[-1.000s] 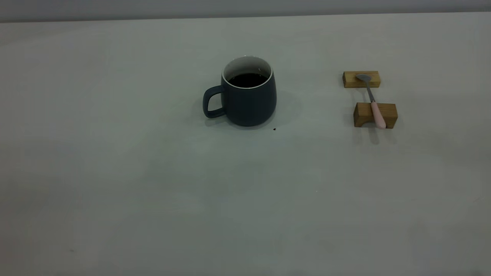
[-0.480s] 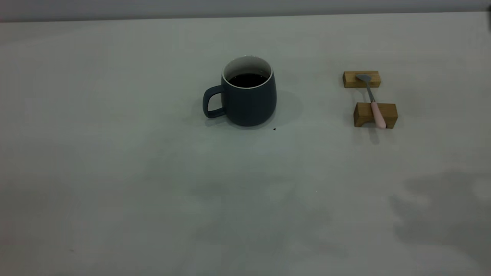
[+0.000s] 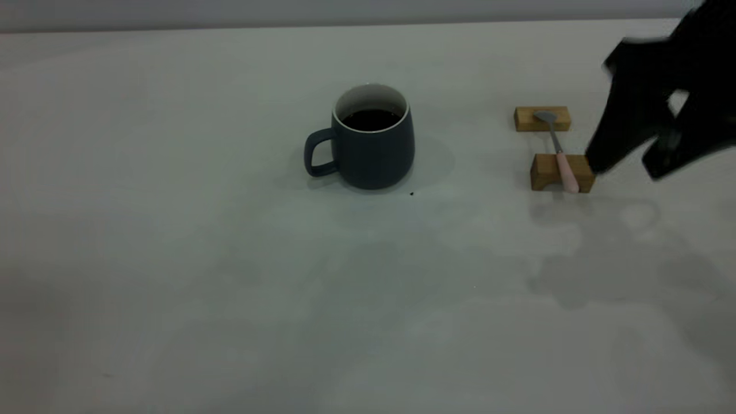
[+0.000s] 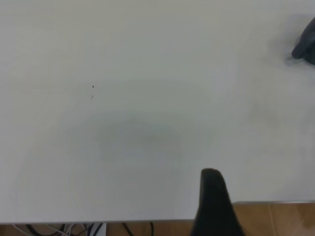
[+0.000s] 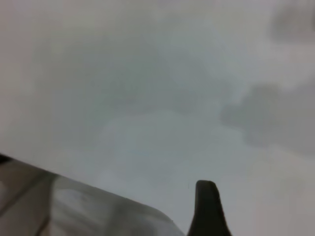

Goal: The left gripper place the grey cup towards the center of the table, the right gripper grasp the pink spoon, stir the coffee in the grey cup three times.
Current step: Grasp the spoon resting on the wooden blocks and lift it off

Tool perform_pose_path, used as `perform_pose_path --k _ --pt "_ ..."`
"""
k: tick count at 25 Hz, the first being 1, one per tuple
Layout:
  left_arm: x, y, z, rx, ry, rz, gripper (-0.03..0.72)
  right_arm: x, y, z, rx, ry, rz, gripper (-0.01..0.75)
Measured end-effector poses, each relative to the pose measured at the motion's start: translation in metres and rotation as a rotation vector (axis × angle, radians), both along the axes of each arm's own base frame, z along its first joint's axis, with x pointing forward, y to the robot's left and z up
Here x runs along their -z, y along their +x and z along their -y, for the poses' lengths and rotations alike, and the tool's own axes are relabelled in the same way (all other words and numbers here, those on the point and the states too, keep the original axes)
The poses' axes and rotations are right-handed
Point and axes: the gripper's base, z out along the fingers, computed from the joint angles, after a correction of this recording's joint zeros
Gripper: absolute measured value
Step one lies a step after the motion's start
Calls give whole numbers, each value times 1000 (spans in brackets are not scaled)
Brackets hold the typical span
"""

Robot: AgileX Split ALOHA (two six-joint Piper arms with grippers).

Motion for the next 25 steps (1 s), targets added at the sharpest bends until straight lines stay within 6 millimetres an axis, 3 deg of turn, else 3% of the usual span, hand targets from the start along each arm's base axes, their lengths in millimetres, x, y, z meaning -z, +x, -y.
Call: perform_pose_path --k 5,10,19,25 --pt "0 0 0 0 0 0 567 33 19 2 53 -82 -107 588" --pt "0 0 0 1 1 0 567 54 46 -2 37 -127 -110 588" --pt "0 0 0 1 1 0 567 75 98 -8 15 -181 -139 570" --pt "0 0 0 1 1 1 567 82 111 -15 2 -175 -161 568"
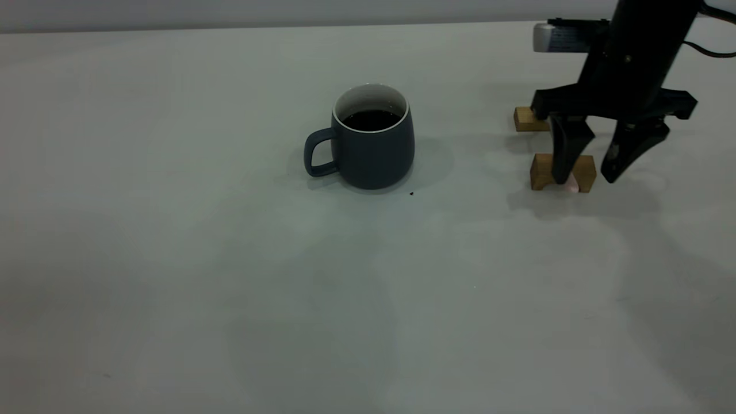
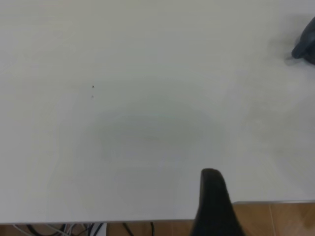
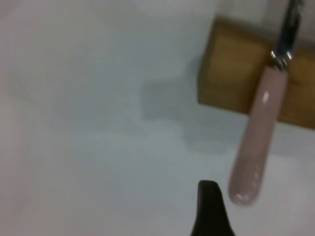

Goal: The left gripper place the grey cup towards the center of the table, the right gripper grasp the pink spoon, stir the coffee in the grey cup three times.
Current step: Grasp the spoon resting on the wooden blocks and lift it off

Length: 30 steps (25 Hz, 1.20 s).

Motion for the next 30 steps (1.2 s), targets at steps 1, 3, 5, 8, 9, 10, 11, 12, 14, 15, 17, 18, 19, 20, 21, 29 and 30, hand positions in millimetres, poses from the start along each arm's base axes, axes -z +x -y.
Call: perform_pose_path --k 1,3,5,8,9,10,11,12,14,15,17,18,19,20,21,29,30 --pt "0 0 0 0 0 0 567 1 2 -2 -1 3 2 568" --pt "0 0 0 0 0 0 567 7 3 -4 -5 2 -8 568" --pt "0 0 0 0 0 0 567 15 2 -5 -3 0 -26 568" --pt "0 0 0 0 0 0 567 22 1 -5 2 -3 -44 568" --pt "0 0 0 0 0 0 567 23 1 -5 3 -3 -42 568" --pt "0 0 0 0 0 0 567 24 1 -4 4 -3 -41 568" --pt "0 0 0 0 0 0 567 24 1 -4 7 -4 -39 568" --pt "0 0 0 0 0 0 567 24 2 -5 11 -3 -36 568" --pt "0 0 0 0 0 0 567 25 2 -5 19 -4 -37 568" --pt "0 0 0 0 0 0 567 26 1 -4 25 -5 -39 565" --pt "0 0 0 0 0 0 567 29 1 -4 30 -6 -45 552" --pt "0 0 0 0 0 0 567 28 1 -4 32 -6 -45 536" --pt "0 0 0 -1 -1 0 567 29 1 -4 32 -6 -46 514" --pt "0 0 0 -1 -1 0 567 29 1 -4 32 -6 -47 491" --pt "0 0 0 -1 -1 0 567 29 1 -4 33 -6 -48 458" --pt "0 0 0 -1 -1 0 567 29 0 -1 75 -40 -61 130" --pt "0 0 0 -1 -1 0 567 27 0 0 69 -53 -64 130"
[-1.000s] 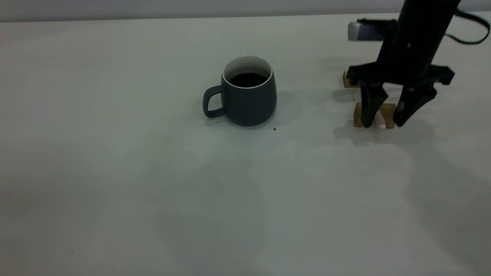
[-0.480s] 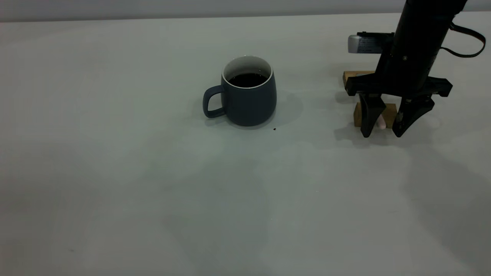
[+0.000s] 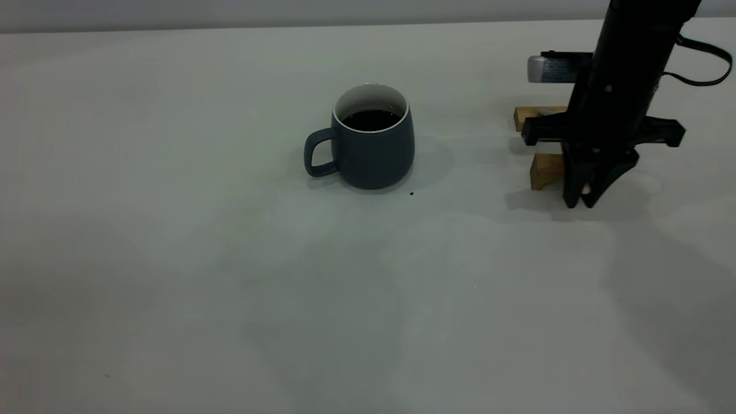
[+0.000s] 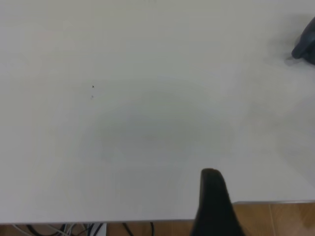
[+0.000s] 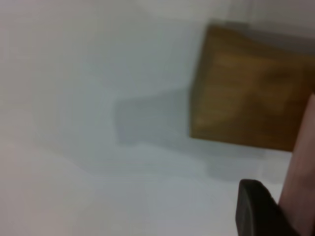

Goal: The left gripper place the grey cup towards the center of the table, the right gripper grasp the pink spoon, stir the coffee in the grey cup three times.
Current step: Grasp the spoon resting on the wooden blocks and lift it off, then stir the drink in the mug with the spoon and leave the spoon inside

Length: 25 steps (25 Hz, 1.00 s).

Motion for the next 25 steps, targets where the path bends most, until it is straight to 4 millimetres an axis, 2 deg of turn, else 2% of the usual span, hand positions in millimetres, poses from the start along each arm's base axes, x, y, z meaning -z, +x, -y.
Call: perform_pose_path --k 3,7,9,13,15,19,22,25 --pt "0 0 0 0 0 0 567 -15 -1 3 -24 -30 -13 130" --pt "0 0 0 0 0 0 567 -49 -3 -1 -9 6 -27 130" --pt "0 0 0 0 0 0 567 -68 -4 -9 13 101 -31 130" --pt "0 0 0 0 0 0 567 -91 -4 -37 34 431 -21 130" --pt "0 0 0 0 0 0 567 -96 -3 -51 80 614 -44 130" --pt "0 0 0 0 1 0 567 -92 -3 -68 177 889 -145 130" --pt "0 0 0 1 2 0 567 -87 4 -74 297 1008 -164 130" --pt "0 0 0 1 2 0 567 -94 12 -78 447 1114 -179 130"
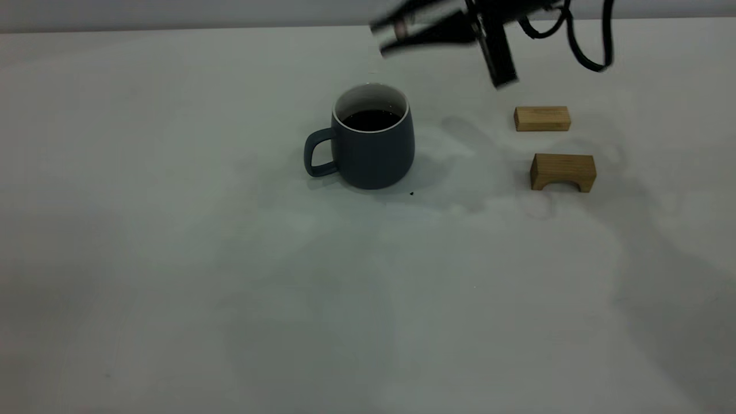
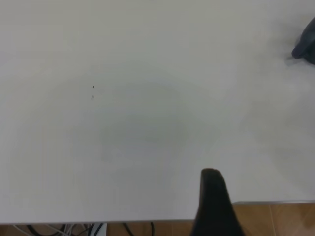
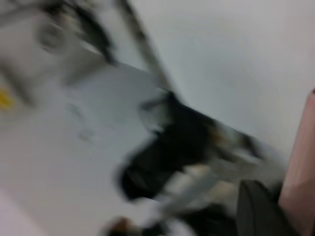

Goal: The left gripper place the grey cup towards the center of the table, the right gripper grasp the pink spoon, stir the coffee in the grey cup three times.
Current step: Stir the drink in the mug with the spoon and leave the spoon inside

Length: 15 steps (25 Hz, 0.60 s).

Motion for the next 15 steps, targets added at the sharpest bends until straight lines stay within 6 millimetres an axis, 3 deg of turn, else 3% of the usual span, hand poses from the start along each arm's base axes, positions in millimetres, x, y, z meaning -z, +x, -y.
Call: perform_pose_path --k 4,10,15 --pt "0 0 0 0 0 0 567 -10 10 -2 189 141 -238 130" --pt "0 0 0 0 0 0 567 -14 11 -10 362 251 -815 130" --pt "0 0 0 0 0 0 567 -14 7 -20 385 259 -997 130"
